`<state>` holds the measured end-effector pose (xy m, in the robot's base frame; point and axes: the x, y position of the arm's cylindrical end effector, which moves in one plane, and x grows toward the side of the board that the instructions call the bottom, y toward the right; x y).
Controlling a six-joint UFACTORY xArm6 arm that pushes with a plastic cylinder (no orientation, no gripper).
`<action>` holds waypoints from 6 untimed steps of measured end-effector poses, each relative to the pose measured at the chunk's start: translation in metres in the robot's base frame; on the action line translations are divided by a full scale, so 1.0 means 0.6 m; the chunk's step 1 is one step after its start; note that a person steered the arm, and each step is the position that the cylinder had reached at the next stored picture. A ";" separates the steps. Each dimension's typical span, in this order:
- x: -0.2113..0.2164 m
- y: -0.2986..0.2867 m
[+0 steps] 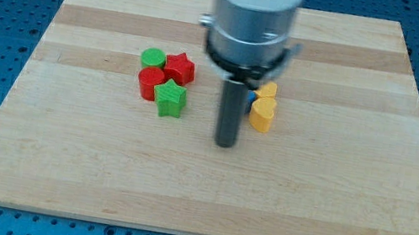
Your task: Move the blue cube into the hexagon
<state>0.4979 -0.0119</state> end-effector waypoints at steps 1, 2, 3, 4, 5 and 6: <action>0.002 -0.018; -0.014 -0.018; -0.058 -0.018; -0.072 -0.010; -0.091 0.028; -0.135 0.086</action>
